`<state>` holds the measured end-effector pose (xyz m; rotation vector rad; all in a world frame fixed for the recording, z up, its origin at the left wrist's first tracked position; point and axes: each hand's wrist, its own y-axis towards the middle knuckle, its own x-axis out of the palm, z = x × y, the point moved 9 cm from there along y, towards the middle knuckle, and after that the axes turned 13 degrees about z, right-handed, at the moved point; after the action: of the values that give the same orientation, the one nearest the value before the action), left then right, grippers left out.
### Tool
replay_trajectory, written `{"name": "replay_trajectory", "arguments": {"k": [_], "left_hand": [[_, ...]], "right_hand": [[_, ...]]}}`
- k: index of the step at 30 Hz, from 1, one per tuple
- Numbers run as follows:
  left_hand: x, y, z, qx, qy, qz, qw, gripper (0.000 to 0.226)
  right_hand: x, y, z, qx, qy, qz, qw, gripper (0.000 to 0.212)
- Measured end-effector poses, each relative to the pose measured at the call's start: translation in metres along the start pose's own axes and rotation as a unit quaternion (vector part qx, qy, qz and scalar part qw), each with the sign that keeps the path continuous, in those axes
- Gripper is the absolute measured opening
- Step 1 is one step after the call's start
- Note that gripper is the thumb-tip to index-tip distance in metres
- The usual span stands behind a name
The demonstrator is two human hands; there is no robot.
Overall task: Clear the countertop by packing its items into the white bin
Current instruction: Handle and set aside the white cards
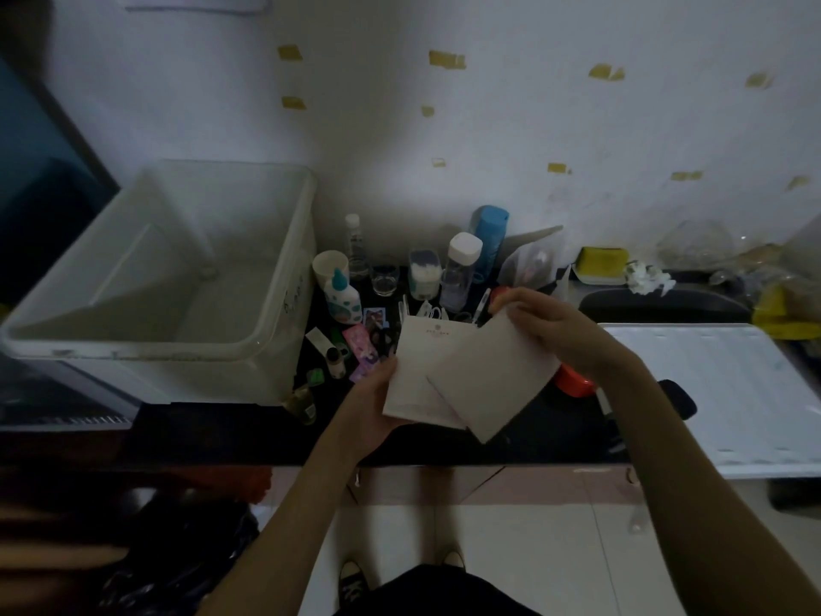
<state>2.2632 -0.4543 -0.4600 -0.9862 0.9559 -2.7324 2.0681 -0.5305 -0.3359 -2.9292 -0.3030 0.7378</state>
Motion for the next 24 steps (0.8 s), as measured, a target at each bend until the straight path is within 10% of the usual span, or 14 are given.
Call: {"name": "replay_trajectory", "arguments": {"k": [11, 24], "left_hand": [[0.033, -0.008, 0.002, 0.000, 0.136, -0.028, 0.990, 0.066], [0.035, -0.016, 0.023, 0.077, 0.251, -0.088, 0.961, 0.055]], "right_hand": [[0.031, 0.024, -0.033, -0.025, -0.121, -0.076, 0.989, 0.029], [0.033, 0.042, -0.009, -0.036, -0.233, 0.011, 0.972, 0.049]]}}
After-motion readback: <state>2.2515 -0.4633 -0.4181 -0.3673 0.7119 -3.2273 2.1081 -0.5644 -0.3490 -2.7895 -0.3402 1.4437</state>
